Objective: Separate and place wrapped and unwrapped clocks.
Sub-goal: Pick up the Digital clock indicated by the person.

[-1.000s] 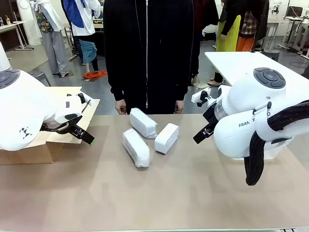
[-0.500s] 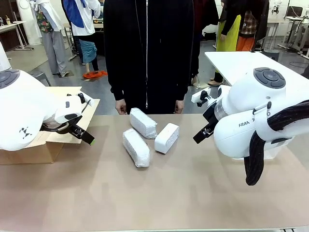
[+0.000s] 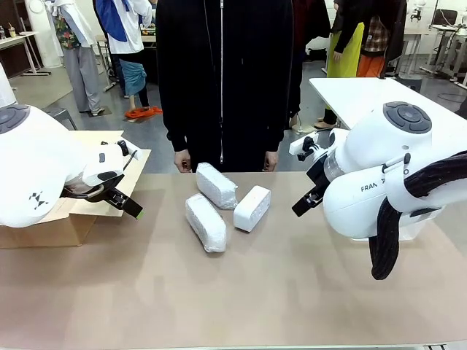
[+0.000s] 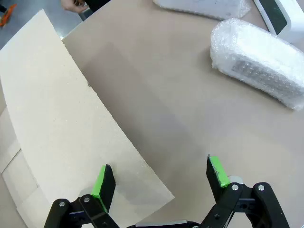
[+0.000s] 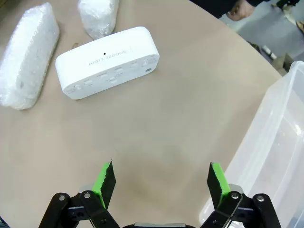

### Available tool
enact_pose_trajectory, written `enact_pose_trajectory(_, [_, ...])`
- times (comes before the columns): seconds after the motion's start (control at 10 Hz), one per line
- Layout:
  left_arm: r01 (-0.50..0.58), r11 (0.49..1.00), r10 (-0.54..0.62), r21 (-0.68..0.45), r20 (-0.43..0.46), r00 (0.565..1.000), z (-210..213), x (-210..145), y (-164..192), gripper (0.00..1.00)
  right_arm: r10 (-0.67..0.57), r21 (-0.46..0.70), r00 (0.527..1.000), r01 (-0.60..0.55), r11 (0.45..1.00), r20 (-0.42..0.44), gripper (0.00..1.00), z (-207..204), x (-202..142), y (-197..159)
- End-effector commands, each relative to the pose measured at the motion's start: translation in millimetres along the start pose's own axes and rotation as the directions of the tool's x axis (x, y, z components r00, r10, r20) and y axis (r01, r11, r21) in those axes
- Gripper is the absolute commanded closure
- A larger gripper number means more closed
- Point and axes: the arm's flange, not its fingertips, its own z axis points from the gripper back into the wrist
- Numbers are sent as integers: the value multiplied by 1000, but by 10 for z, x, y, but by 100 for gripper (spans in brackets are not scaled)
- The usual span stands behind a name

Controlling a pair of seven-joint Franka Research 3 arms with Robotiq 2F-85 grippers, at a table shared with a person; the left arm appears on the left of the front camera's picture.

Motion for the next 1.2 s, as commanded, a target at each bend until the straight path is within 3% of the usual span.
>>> enact_pose_trajectory(0.0, [0, 1000, 0, 0, 0, 1000, 0, 0, 0, 0, 54, -22, 998, -53, 998, 28, 0, 105, -29, 17])
enact_pose_trajectory(0.6, [62, 998, -61, -24, 35, 998, 583, -80, -49, 0, 138, -22, 989, -137, 990, 55, 0, 691, 7, -49])
enact_pose_trajectory(1.1, [170, 984, -174, 57, 78, 982, 1477, -300, 382, 0, 226, -7, 968, -227, 974, 110, 0, 1251, 149, -451])
